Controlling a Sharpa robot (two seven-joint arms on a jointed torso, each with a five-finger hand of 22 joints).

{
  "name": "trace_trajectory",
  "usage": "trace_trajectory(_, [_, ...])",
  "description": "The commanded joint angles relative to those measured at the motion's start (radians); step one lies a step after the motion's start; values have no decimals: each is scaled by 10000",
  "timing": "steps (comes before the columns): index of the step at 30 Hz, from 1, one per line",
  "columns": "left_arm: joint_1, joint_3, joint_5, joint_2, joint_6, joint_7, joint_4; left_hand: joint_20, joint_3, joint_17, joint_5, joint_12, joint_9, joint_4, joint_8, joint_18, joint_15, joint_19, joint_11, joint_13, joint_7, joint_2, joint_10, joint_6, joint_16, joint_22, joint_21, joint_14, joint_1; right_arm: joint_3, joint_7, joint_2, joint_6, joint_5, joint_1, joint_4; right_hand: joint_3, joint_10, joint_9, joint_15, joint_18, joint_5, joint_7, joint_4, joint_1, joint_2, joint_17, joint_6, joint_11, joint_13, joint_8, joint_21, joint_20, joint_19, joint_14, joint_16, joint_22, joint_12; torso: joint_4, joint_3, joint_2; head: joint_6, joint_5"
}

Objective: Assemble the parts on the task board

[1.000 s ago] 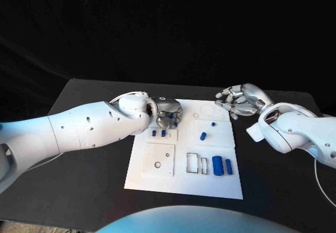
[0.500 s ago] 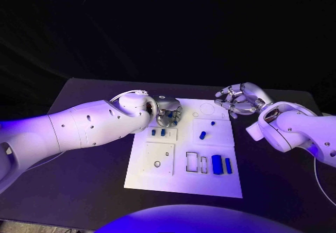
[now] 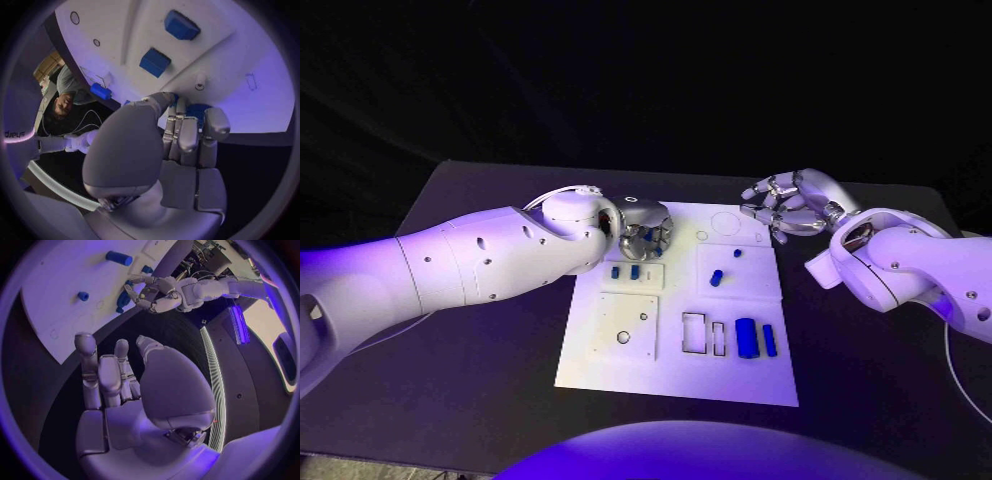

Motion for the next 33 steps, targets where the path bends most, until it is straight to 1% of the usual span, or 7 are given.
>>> trace_trajectory(1, [-33, -21, 101, -33, -147, 39, 8, -3, 51, 3, -24, -61, 9, -28, -49, -161, 15, 75, 11, -16, 0, -20, 99, 81, 45, 22, 68, 69, -123, 2, 29, 16, 121, -93, -6, -2, 79, -257, 16, 20, 68, 44, 12, -4, -27, -64, -9, 89, -57, -9, 47, -50, -18, -61, -65, -63, -16, -33, 16, -3, -3, 31, 19])
trace_trajectory(6, [-46, -11, 255, -118, -284, 124, 123, -1, 63, -10, -26, -91, 13, -41, -66, -161, 12, 74, 9, -21, -2, -21, 121, 99, 42, 21, 70, 75, -136, 2, 27, 35, 130, -87, -7, -29, 79, -257, 16, 20, 68, 44, 12, -4, -27, -64, -9, 89, -57, -9, 47, -50, -18, -61, -65, -63, -16, -33, 0, -6, -8, 47, 50])
trace_trajectory(12, [-74, 81, 1030, -328, -461, 262, 292, -3, 93, -61, -25, -171, 23, -86, -117, -157, 7, 69, 10, -32, 4, -43, 167, 132, 26, 23, 78, 78, -161, 2, 35, 77, 142, -67, -8, -117, 82, -243, 19, 21, 72, 47, 14, 6, -46, -60, -17, 78, -55, -33, 58, -82, -17, -72, -73, -75, -29, -40, 18, -12, -16, 126, 12])
trace_trajectory(17, [-79, 226, 1769, -594, -832, 482, 520, 5, 89, -143, -32, -256, 47, -84, -164, -148, 8, 32, 18, -35, 24, -66, 255, 213, -4, -11, 59, 62, -284, 2, 28, 117, 107, -63, -11, -200, 81, -239, 21, 22, 72, 47, 15, 9, -55, -61, -8, 73, -54, -42, 61, -84, -16, -72, -72, -70, -29, -42, 28, -1, -22, 175, 24])
trace_trajectory(24, [-75, 410, 2237, -1033, -883, 519, 857, 2, 79, -183, -29, -325, 52, -87, -210, -138, 15, -2, 25, -44, 24, -108, 267, 222, -19, -43, 36, 50, -351, 1, -7, 149, 96, -62, -29, -283, 90, -233, 22, 22, 71, 51, 14, 3, -49, -54, -9, 67, -57, -52, 66, -84, -16, -70, -74, -72, -27, -44, 30, 0, -15, 206, 81])
trace_trajectory(29, [-73, 446, 2254, -1289, -716, 431, 916, 3, 77, -201, -27, -344, 55, -95, -224, -139, 16, 0, 23, -46, 21, -126, 276, 226, -25, -37, 40, 45, -363, 1, -23, 148, 102, -61, -45, -293, 90, -233, 22, 22, 71, 51, 14, 3, -49, -54, -9, 67, -57, -52, 66, -84, -16, -70, -74, -72, -27, -44, 22, 1, -12, 220, 103])
trace_trajectory(33, [-75, 455, 2242, -1507, -520, 367, 942, 3, 74, -233, -27, -362, 57, -98, -237, -135, 16, -16, 23, -48, 20, -140, 283, 229, -37, -53, 28, 34, -378, 1, -32, 140, 104, -61, -54, -293, 90, -233, 22, 22, 71, 51, 14, 3, -49, -54, -9, 67, -57, -52, 66, -84, -16, -70, -74, -72, -27, -44, 6, -8, 3, 284, 122])
